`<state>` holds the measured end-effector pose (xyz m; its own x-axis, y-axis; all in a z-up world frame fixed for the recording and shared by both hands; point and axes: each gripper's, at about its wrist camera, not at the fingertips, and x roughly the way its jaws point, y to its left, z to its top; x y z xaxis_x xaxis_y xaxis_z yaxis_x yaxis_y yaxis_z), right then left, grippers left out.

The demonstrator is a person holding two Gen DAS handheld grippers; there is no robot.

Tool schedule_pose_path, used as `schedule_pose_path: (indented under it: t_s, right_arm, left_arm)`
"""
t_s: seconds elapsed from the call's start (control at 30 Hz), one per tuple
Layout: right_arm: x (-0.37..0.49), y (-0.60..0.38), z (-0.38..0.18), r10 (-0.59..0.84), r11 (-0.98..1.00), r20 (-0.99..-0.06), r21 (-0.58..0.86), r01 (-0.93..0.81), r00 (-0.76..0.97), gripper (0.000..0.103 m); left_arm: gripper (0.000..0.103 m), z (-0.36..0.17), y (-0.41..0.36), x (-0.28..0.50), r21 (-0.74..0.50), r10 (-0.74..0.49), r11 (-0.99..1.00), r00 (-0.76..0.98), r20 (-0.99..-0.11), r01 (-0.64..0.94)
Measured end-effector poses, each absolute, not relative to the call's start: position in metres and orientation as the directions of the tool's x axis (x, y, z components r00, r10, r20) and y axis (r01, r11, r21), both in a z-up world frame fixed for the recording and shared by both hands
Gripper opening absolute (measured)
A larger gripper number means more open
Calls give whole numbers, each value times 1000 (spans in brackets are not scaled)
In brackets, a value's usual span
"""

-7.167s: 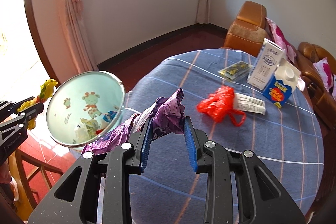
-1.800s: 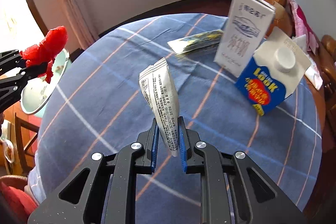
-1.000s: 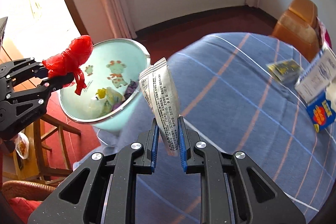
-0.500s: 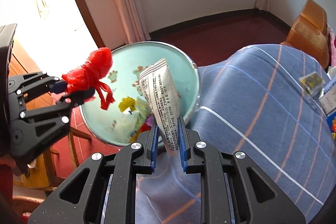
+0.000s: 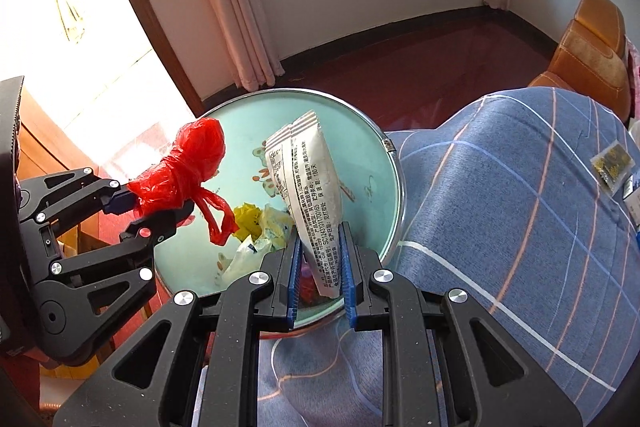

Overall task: Collect trash
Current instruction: 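Open both tools to drop the red bag and white wrapper into the bin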

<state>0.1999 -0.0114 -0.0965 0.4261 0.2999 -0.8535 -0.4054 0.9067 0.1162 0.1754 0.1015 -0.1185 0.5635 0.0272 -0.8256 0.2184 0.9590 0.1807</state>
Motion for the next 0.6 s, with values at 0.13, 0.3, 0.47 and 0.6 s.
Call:
schedule_pose_path:
  t_s: [0.13, 0.3, 0.47, 0.6]
  right_arm:
    - [205, -11, -103, 301, 909, -859, 128, -396, 414, 19]
    - [216, -9, -109, 302, 911, -865, 139, -388, 400, 19]
    - [222, -7, -116, 316, 908, -867, 158, -389, 385, 21]
    - [225, -12, -118, 342, 905, -857, 190, -380, 385, 38]
  left_arm:
    - [22, -126, 101, 182, 174, 25, 960, 549, -836, 221]
    - [22, -132, 99, 187, 179, 29, 956, 538, -843, 230]
    - [25, -138, 100, 192, 175, 35, 960, 523, -852, 221]
    - [45, -138, 104, 195, 185, 58, 963, 525, -849, 194]
